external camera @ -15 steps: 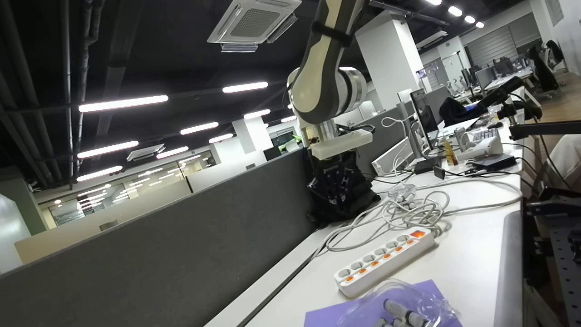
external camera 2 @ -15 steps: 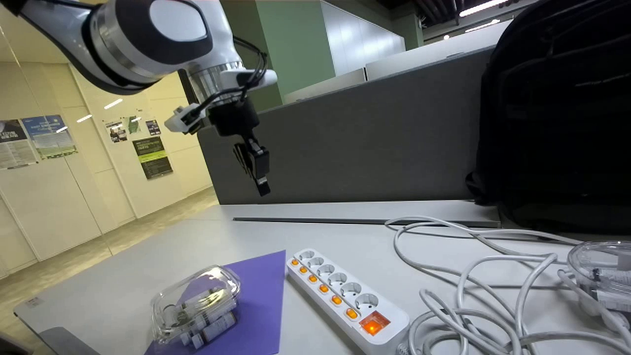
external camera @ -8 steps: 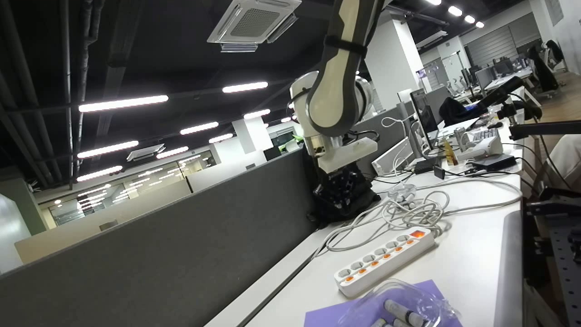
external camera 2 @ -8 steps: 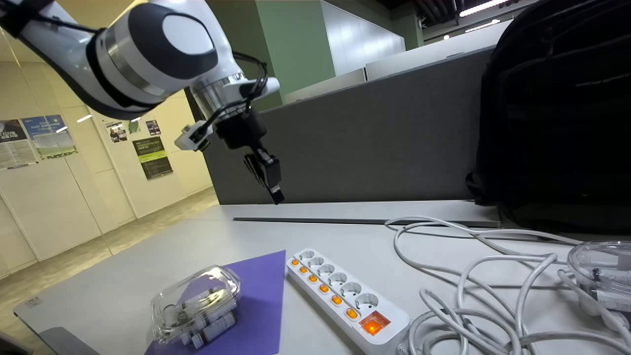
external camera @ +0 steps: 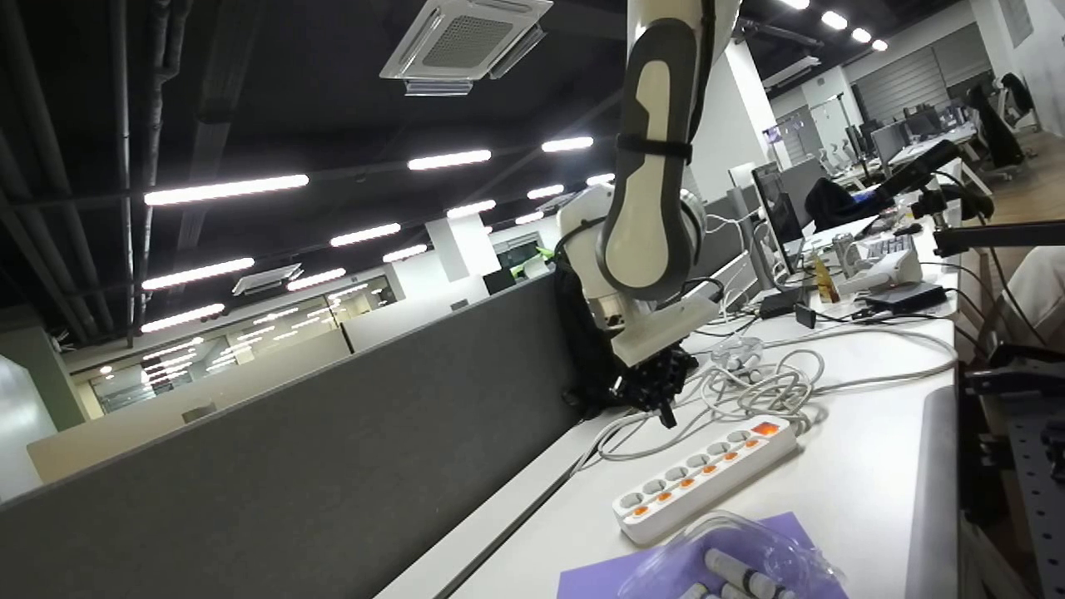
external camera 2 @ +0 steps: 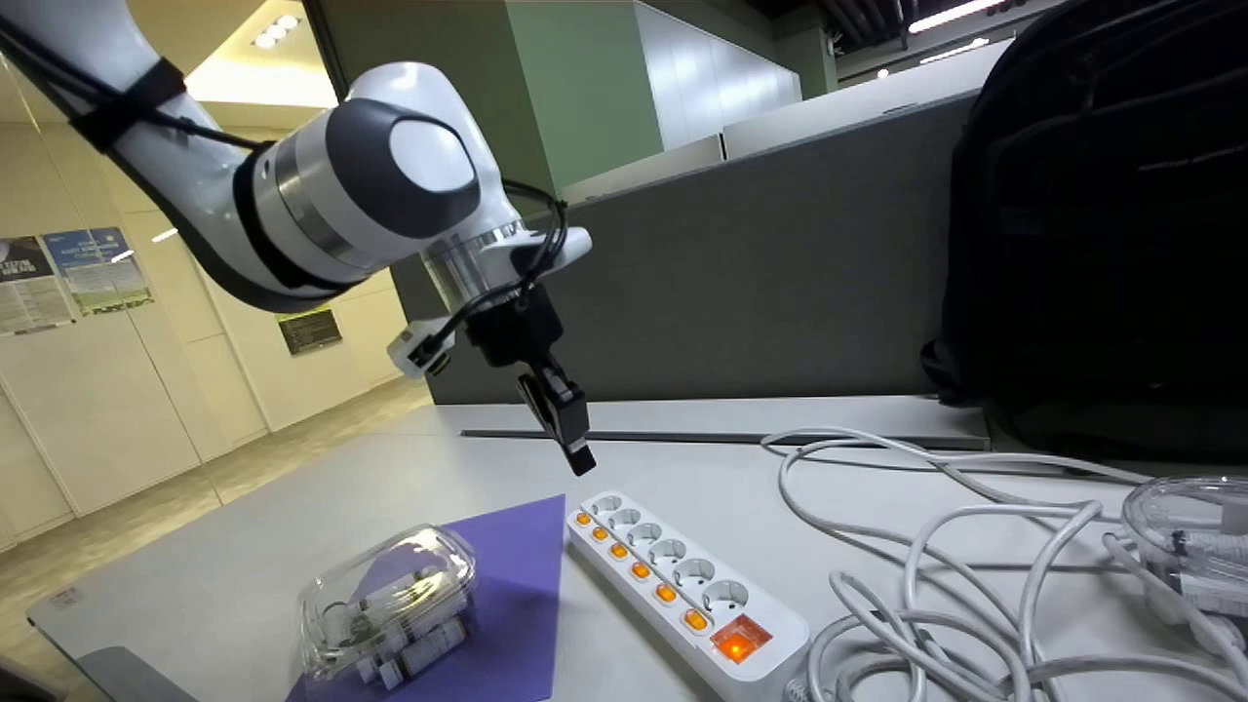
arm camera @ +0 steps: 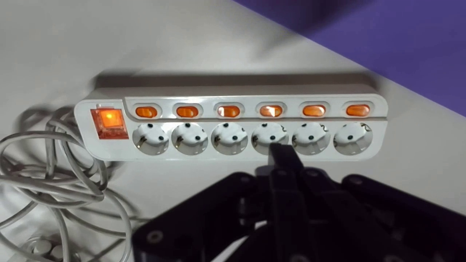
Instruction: Turn on the third last switch to the left
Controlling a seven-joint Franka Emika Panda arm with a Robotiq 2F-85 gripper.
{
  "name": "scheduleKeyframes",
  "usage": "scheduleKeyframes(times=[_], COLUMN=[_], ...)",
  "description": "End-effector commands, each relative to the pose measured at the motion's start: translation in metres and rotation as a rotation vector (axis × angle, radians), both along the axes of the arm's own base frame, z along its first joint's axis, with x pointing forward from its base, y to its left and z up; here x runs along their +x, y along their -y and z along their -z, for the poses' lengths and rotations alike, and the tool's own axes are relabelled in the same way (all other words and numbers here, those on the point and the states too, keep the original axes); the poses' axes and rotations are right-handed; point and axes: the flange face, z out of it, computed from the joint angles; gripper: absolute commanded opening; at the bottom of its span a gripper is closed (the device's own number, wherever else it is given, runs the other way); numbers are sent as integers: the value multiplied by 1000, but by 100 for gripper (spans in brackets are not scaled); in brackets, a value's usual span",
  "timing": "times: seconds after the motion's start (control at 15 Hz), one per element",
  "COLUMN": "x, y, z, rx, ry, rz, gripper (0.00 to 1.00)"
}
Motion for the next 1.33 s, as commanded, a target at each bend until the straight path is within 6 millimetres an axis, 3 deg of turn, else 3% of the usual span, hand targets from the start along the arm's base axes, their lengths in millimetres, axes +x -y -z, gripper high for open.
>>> scheduleKeyframes(times=[0.0, 0.6, 1.27], x=[7, 16, 30], y=[4, 15, 10], z=[18, 55, 69], rx=[-12, -10, 56], ry=[-10, -54, -63], rz=[53, 95, 156], gripper=[0, 0, 0])
